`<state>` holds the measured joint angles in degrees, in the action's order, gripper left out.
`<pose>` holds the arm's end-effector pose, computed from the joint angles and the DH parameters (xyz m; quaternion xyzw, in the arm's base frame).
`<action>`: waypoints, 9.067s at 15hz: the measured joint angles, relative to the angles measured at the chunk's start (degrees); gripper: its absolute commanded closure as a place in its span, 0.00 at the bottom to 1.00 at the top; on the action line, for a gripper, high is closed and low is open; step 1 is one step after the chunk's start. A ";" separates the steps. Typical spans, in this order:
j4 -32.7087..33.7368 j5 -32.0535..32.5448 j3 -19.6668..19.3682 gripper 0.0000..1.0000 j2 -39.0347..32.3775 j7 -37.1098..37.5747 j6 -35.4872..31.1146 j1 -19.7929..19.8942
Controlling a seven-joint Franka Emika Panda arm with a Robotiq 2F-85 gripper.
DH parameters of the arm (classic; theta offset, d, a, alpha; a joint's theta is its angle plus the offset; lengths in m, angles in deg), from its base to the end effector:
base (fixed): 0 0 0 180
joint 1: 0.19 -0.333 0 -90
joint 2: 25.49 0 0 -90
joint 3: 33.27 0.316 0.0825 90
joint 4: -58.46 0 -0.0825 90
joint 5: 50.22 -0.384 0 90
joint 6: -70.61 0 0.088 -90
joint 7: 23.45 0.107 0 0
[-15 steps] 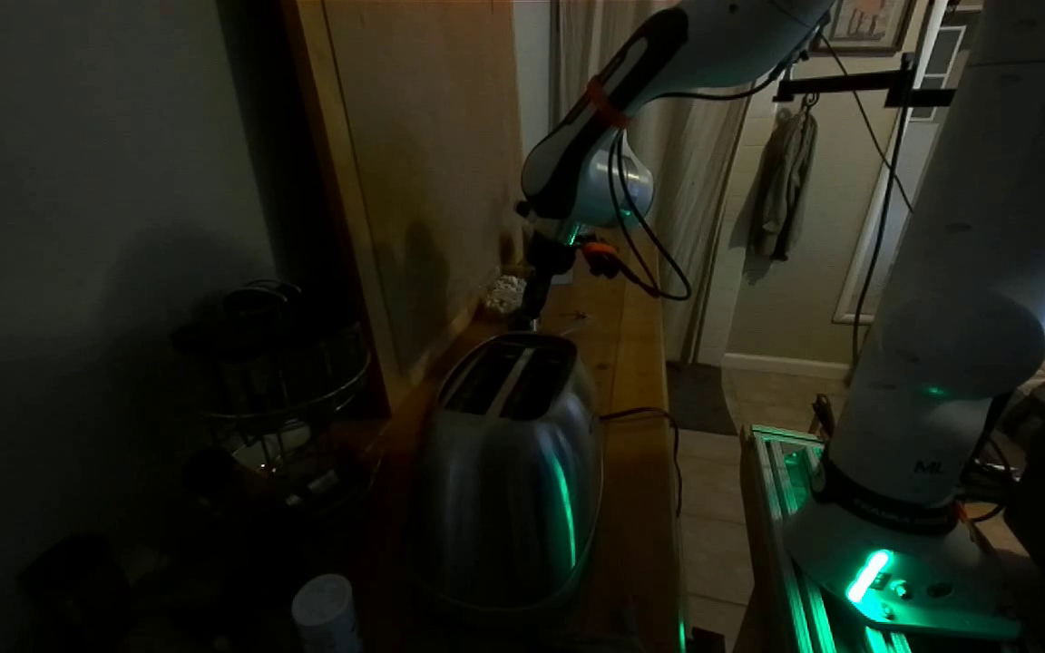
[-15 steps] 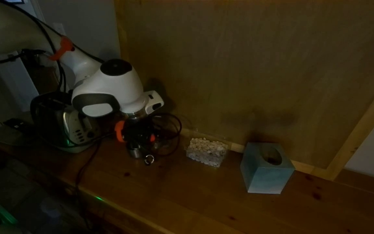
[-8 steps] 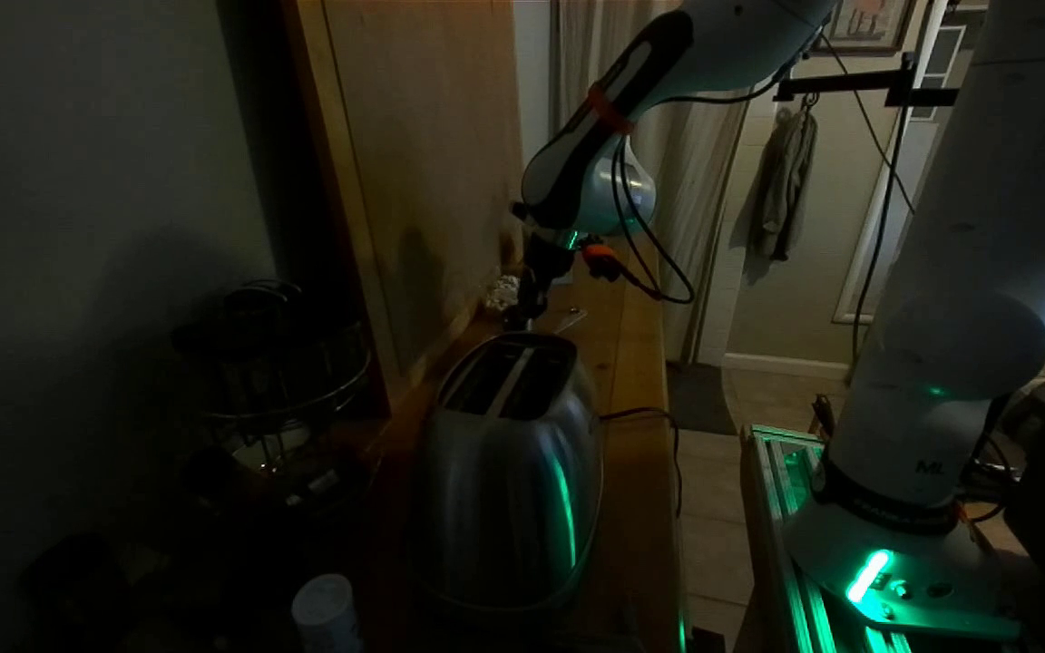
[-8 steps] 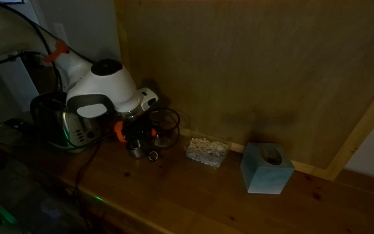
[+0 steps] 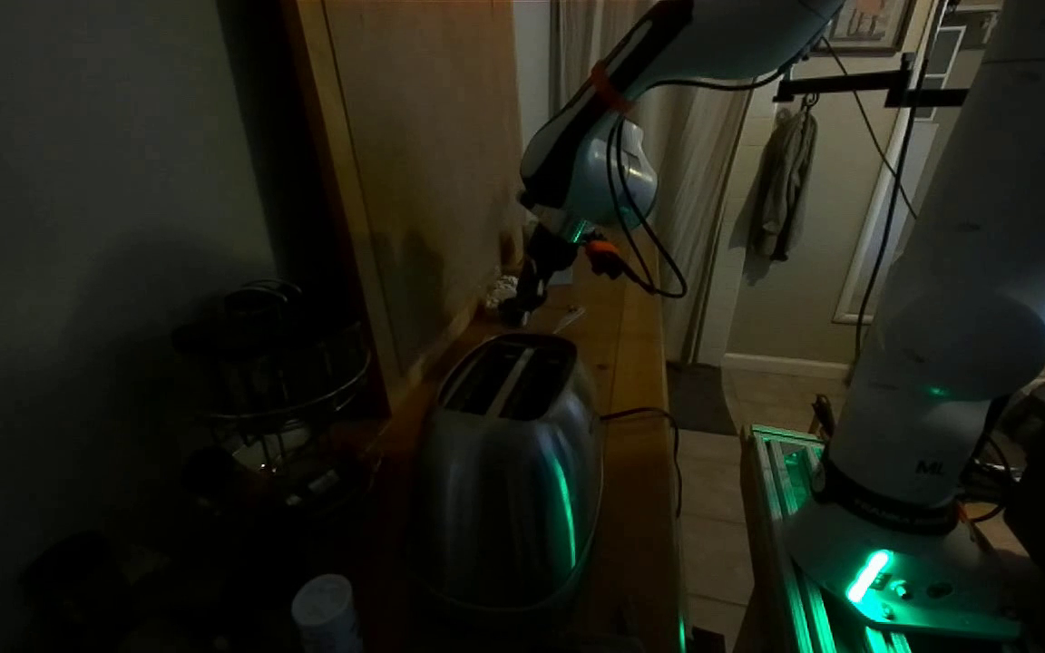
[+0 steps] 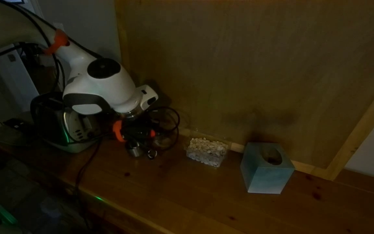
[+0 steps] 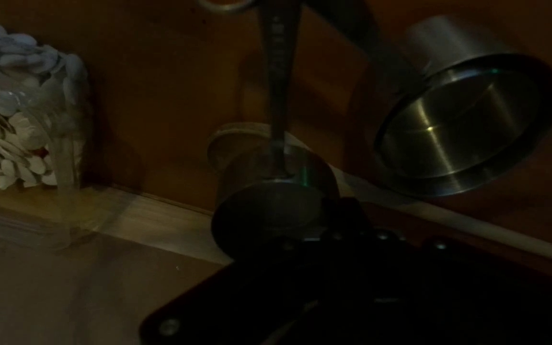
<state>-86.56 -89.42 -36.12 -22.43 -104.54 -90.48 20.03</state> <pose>0.4266 -0.2150 0.3223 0.9553 0.1924 0.2231 0.0241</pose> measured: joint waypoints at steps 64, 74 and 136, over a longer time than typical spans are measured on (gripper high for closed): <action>-6.60 2.32 -14.87 0.99 10.02 -34.83 14.47 -8.68; -7.91 4.83 -15.41 0.99 10.22 -37.91 14.62 -8.86; -10.78 13.35 -19.60 0.77 16.08 -45.27 22.37 -10.69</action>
<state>-97.34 -76.07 -55.72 -6.35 -149.81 -68.11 9.34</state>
